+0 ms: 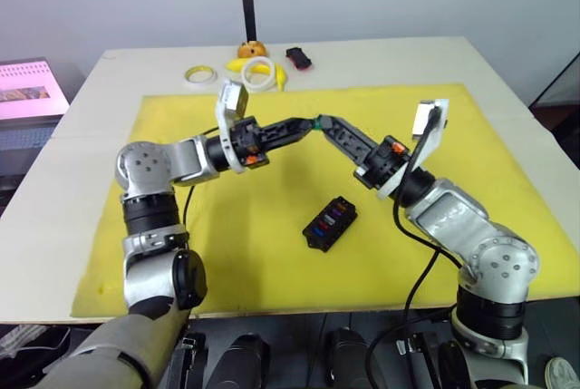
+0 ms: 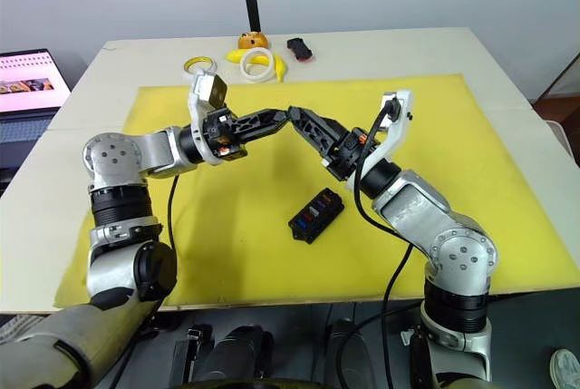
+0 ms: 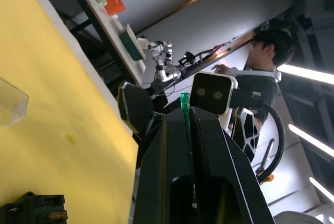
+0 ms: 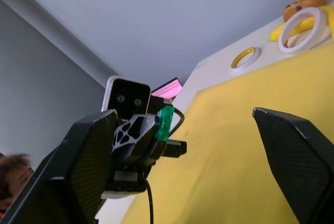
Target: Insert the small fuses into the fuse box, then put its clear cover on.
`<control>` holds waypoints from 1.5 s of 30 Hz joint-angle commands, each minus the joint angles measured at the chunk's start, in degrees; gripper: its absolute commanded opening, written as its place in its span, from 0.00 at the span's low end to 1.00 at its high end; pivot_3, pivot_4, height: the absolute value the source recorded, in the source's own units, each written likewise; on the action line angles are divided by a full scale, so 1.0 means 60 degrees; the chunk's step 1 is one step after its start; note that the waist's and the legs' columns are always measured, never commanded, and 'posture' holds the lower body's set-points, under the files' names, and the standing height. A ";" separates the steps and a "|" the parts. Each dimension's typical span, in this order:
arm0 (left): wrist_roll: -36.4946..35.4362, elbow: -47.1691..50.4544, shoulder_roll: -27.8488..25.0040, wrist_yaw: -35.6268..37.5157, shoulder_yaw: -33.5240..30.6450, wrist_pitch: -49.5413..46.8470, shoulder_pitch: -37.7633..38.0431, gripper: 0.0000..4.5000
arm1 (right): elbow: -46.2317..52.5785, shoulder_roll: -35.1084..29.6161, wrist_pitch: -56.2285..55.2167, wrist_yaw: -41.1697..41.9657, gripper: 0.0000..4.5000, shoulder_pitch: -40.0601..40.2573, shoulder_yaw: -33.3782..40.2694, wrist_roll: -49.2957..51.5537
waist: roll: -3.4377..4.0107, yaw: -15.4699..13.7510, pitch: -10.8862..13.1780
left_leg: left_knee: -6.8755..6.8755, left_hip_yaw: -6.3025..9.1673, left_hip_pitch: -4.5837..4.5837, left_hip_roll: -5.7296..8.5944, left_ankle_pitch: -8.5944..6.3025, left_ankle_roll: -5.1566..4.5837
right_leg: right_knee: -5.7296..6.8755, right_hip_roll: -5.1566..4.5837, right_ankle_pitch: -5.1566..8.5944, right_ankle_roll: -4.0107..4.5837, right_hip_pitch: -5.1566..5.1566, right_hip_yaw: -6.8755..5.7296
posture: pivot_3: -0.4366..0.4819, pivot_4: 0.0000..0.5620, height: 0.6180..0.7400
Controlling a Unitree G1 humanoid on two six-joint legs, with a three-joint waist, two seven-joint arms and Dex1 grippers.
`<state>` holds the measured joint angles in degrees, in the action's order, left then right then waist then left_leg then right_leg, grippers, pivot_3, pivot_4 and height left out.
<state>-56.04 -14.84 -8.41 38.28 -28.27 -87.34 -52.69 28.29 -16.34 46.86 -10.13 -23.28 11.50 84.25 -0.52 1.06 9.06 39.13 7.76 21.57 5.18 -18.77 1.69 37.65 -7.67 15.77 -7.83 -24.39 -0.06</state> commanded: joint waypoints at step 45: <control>-0.1593 0.0118 -0.0063 -0.1223 0.0383 0.0488 0.0066 0.00 | 0.0540 -0.0790 -0.0933 -0.0304 0.09 0.0086 -0.0745 0.1080 | 0.0000 -0.0022 0.0000 | -0.0001 -0.0005 0.0001 0.0001 0.0000 0.0000 | -0.0006 0.0002 0.0000 0.0000 0.0000 0.0002 | 0.48 0.27 1.00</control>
<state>-64.17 -15.14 -8.46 30.74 -26.02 -85.31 -51.75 29.18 -21.00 41.92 -12.37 -22.20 7.09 89.63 -0.52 0.93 9.06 39.13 7.73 21.58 5.19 -18.77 1.68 37.61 -7.66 15.77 -7.83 -24.39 -0.05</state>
